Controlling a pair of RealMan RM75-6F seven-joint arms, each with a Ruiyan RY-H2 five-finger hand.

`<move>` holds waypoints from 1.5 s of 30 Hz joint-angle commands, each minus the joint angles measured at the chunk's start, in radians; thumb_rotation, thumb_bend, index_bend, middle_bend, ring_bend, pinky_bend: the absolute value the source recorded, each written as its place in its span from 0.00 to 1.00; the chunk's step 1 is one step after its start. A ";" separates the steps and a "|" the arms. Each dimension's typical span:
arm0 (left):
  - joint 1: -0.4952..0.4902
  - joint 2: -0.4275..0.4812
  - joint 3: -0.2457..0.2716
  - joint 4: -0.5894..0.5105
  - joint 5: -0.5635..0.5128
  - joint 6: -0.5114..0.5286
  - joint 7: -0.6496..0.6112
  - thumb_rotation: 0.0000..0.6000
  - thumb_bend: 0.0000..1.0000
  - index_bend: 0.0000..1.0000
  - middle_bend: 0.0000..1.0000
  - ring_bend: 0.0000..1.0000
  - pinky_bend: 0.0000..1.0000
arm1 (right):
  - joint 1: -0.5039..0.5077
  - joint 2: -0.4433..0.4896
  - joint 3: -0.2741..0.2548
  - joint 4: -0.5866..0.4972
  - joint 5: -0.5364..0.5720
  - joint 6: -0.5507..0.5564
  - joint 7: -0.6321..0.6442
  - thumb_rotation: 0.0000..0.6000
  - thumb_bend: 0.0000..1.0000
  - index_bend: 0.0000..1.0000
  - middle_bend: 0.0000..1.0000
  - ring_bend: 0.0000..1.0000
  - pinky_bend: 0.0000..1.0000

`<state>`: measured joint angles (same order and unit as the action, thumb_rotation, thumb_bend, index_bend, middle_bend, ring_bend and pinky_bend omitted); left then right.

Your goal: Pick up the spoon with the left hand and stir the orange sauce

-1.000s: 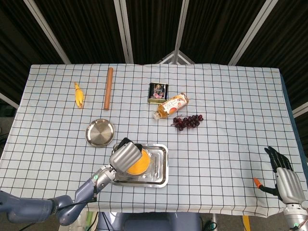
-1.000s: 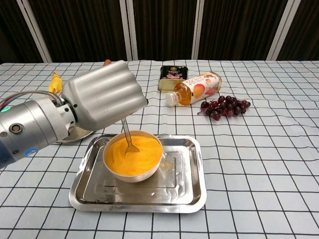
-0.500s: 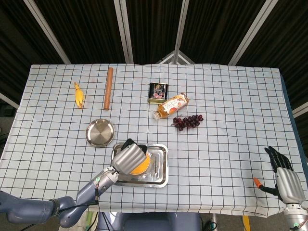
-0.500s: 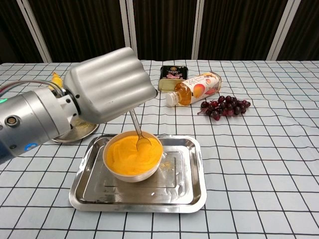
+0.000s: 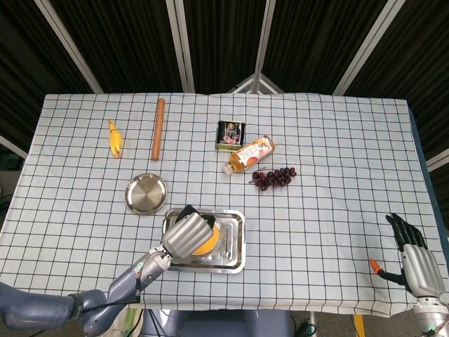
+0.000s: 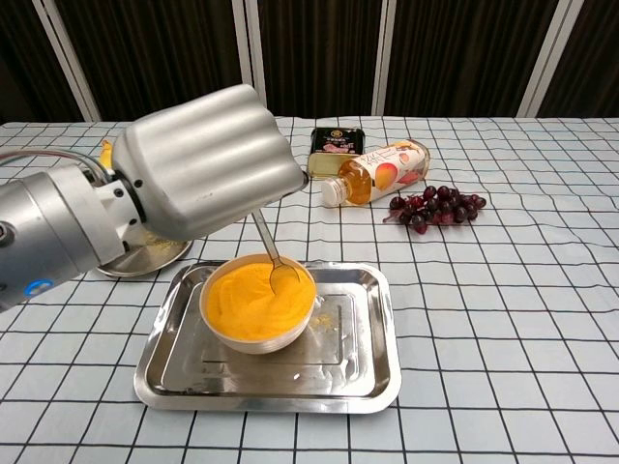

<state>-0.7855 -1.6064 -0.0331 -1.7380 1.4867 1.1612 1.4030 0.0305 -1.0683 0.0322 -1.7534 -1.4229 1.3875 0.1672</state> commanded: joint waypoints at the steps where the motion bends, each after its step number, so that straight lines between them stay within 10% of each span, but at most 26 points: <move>1: 0.003 0.009 0.006 -0.013 0.009 -0.002 0.003 1.00 0.77 0.79 0.99 0.98 0.97 | 0.000 0.000 0.000 0.000 -0.001 0.000 0.000 1.00 0.32 0.00 0.00 0.00 0.00; 45: 0.042 0.082 0.008 -0.123 -0.013 -0.054 0.058 1.00 0.77 0.80 0.99 0.98 0.97 | -0.001 0.000 -0.001 -0.005 0.000 0.001 0.000 1.00 0.32 0.00 0.00 0.00 0.00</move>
<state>-0.7432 -1.5222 -0.0231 -1.8629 1.4774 1.1099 1.4583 0.0295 -1.0688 0.0316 -1.7581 -1.4227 1.3887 0.1675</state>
